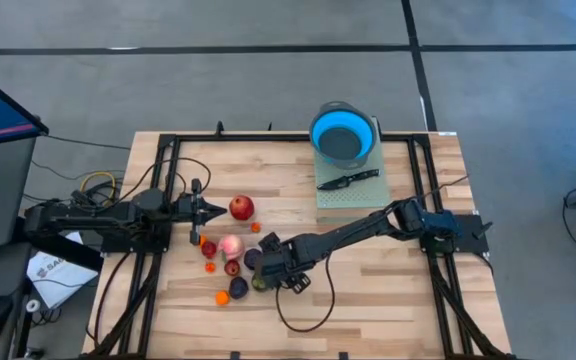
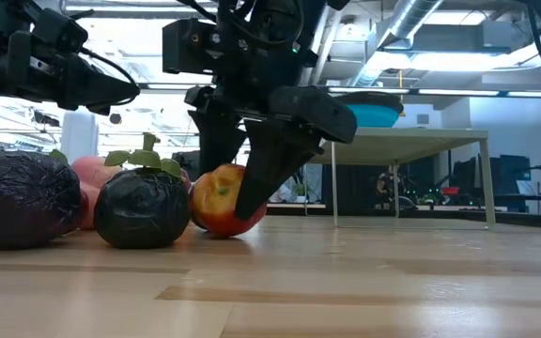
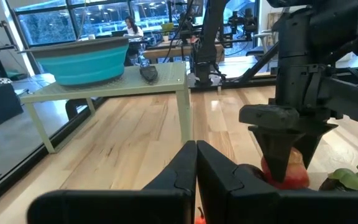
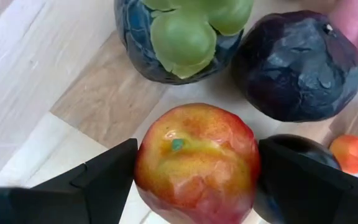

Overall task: Pick & Place Fruit
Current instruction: Put the red apple into the blue strainer bowl on the shelf

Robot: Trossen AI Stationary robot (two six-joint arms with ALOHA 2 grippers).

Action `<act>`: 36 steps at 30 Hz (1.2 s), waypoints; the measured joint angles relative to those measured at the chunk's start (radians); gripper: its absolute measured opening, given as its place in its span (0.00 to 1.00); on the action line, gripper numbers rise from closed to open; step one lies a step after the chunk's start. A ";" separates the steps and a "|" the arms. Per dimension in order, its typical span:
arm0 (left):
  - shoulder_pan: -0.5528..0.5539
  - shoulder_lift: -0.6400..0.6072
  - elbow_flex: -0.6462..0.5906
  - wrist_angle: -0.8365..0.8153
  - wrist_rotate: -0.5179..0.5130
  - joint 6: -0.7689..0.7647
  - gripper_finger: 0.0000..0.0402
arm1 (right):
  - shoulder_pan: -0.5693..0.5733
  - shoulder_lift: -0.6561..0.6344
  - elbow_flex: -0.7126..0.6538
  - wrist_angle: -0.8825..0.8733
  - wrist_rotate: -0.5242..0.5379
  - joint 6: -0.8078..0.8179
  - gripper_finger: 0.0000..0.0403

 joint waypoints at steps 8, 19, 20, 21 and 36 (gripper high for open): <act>0.000 0.000 0.000 0.004 0.000 -0.026 0.01 | 0.026 -0.002 0.000 -0.006 0.004 0.119 0.74; 0.000 0.000 0.000 0.006 0.001 -0.051 0.01 | 0.099 -0.162 0.000 -0.115 0.003 0.361 0.73; 0.000 0.000 0.000 0.006 0.001 -0.051 0.01 | 0.103 -0.186 0.000 -0.117 0.003 0.378 0.73; 0.000 0.000 0.000 0.006 0.002 -0.051 0.01 | 0.106 -0.211 -0.006 -0.113 0.004 0.396 0.73; 0.000 0.000 0.000 0.009 0.002 -0.052 0.01 | 0.006 -0.842 -0.750 0.679 0.259 0.570 0.73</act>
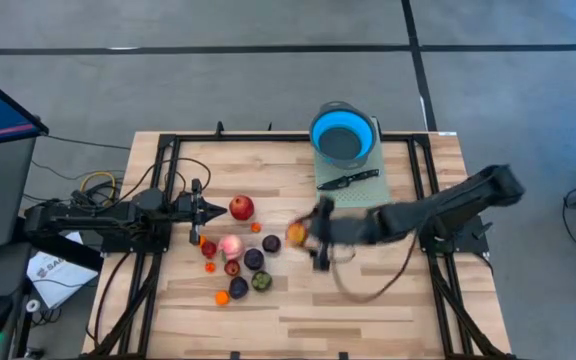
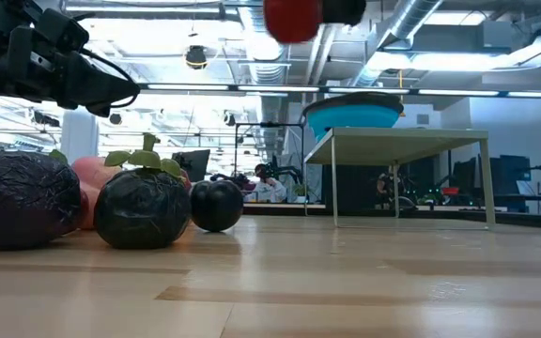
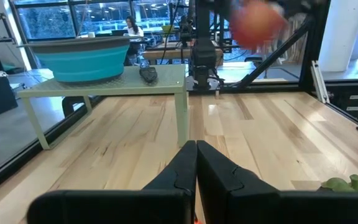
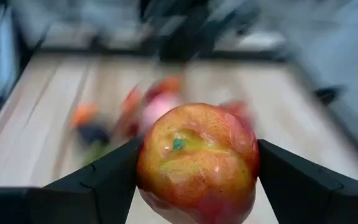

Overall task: Pick & Place Fruit
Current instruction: Put the red apple into the blue strainer bowl on the shelf

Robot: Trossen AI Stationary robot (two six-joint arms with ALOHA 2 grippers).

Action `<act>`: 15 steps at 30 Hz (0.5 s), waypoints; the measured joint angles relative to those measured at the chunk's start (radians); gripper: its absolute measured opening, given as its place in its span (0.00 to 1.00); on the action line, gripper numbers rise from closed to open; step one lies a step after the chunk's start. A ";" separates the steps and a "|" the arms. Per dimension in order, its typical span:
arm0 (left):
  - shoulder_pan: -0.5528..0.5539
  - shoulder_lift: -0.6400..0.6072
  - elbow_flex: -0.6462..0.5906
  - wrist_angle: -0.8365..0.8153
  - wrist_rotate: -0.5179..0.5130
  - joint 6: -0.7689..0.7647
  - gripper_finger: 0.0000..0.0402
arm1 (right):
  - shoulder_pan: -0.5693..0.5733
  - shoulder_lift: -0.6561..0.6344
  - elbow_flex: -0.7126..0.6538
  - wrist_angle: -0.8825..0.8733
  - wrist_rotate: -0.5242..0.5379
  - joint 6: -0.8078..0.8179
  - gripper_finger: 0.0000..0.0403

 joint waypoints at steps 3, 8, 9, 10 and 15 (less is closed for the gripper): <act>0.000 0.000 0.000 0.001 -0.001 0.000 0.01 | -0.109 -0.116 -0.065 0.074 0.034 -0.001 0.73; 0.000 0.000 0.000 0.003 -0.003 0.000 0.01 | -0.359 -0.204 -0.085 0.028 0.030 0.029 0.73; 0.000 0.000 0.000 0.003 -0.003 0.000 0.01 | -0.409 -0.208 -0.085 0.018 0.018 0.031 0.73; 0.000 0.000 0.000 0.003 -0.003 0.000 0.01 | -0.459 -0.209 -0.086 0.010 -0.004 0.031 0.73; 0.000 0.000 0.000 0.002 -0.003 0.000 0.01 | -0.660 -0.206 -0.085 -0.012 -0.130 0.066 0.73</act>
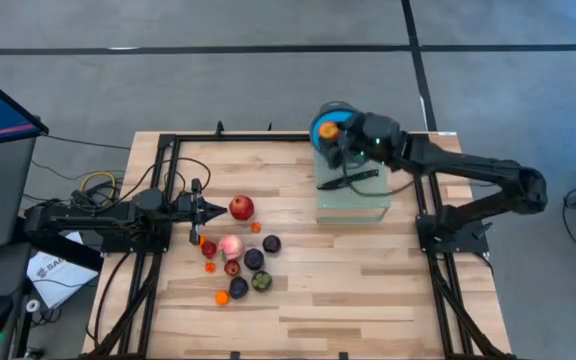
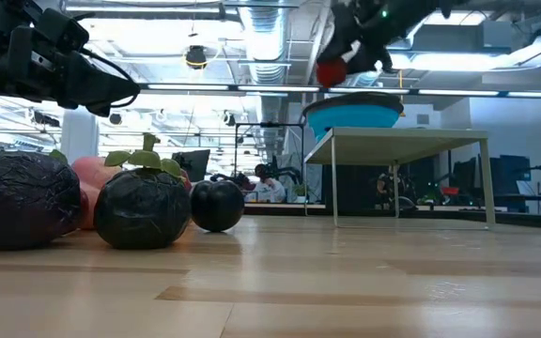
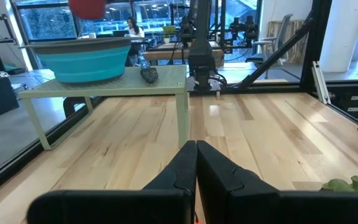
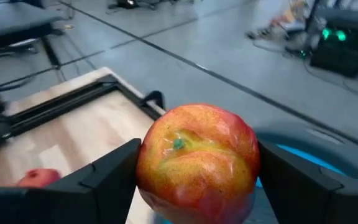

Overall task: Pick & Place Fruit
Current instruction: Put the red apple into the blue strainer bowl on the shelf

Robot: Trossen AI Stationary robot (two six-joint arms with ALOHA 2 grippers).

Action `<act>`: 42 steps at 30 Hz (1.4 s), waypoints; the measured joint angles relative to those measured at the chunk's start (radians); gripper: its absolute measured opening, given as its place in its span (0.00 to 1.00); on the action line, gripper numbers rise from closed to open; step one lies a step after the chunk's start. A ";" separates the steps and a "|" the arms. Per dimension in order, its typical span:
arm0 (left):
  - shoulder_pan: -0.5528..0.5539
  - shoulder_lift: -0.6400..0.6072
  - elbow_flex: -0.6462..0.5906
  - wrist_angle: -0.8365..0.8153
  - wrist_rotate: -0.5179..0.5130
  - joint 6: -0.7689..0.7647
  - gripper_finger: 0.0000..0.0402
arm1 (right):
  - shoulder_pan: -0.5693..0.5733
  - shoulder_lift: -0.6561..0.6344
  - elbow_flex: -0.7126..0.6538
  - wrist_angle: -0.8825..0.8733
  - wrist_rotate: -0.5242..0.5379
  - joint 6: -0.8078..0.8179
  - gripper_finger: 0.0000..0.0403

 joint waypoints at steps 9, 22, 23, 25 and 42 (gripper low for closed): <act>0.000 0.000 0.000 0.002 0.001 0.000 0.01 | -0.127 0.093 -0.001 -0.070 -0.048 0.048 0.73; 0.000 0.000 0.000 0.014 0.004 0.000 0.01 | -0.183 0.192 0.000 -0.049 -0.052 0.116 0.73; 0.000 0.000 0.000 0.014 0.004 0.000 0.01 | -0.185 0.196 0.000 -0.048 -0.054 0.125 0.73; 0.000 0.000 0.000 0.014 0.004 0.000 0.01 | -0.193 0.199 0.000 -0.054 -0.064 0.140 0.73; 0.000 0.000 0.000 0.030 0.003 0.000 0.01 | -0.198 0.193 0.000 -0.045 -0.066 0.166 0.80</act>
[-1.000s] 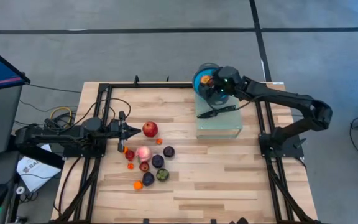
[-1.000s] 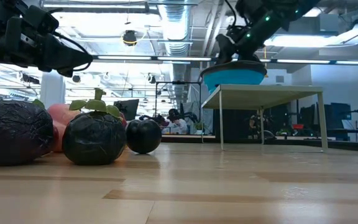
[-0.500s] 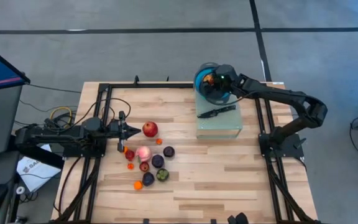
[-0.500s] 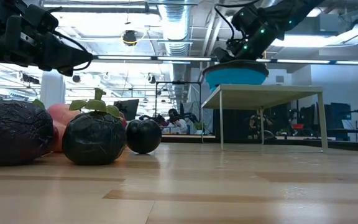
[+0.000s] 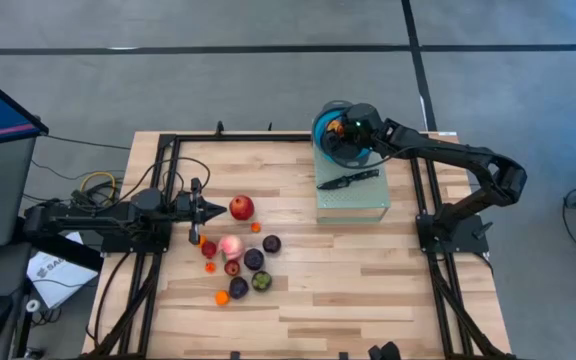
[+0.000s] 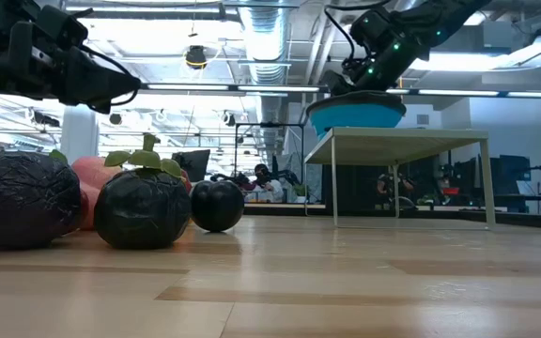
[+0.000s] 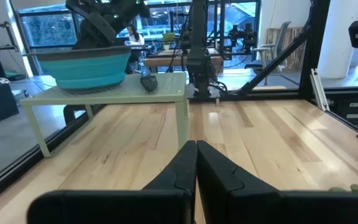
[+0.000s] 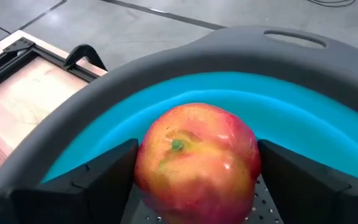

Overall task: Pick & Place Fruit
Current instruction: Put the red apple into the blue strainer bowl on the shelf, then put the top red pomegranate into the blue strainer bowl on the shelf

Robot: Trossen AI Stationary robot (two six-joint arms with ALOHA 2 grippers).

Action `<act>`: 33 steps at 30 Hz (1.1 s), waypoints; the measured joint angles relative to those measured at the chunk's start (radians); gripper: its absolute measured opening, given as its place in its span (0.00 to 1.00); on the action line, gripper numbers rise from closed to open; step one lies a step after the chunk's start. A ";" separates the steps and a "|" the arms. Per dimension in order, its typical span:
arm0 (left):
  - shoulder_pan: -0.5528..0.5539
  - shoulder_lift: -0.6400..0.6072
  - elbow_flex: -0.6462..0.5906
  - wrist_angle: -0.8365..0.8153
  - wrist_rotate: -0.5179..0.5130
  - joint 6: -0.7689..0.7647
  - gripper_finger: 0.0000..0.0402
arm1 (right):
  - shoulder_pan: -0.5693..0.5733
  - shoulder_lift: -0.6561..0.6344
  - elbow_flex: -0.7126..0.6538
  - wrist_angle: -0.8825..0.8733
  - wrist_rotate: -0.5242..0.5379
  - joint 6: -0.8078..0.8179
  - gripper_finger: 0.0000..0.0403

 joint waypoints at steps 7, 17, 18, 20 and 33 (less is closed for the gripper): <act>0.000 0.000 0.000 0.002 -0.003 0.000 0.01 | 0.000 -0.005 0.000 0.019 0.011 0.001 0.84; 0.000 0.000 0.000 0.008 -0.002 0.000 0.01 | 0.007 -0.044 0.001 0.038 0.103 -0.028 0.79; 0.000 0.000 0.000 0.008 -0.002 0.000 0.01 | 0.010 -0.057 0.000 0.038 0.114 -0.040 0.79; 0.000 0.000 0.000 0.008 -0.002 0.000 0.01 | 0.024 -0.092 0.000 0.045 0.129 -0.073 0.78; 0.000 0.000 0.000 0.068 0.021 -0.047 0.01 | 0.548 -0.280 0.001 -0.016 0.284 -0.231 0.77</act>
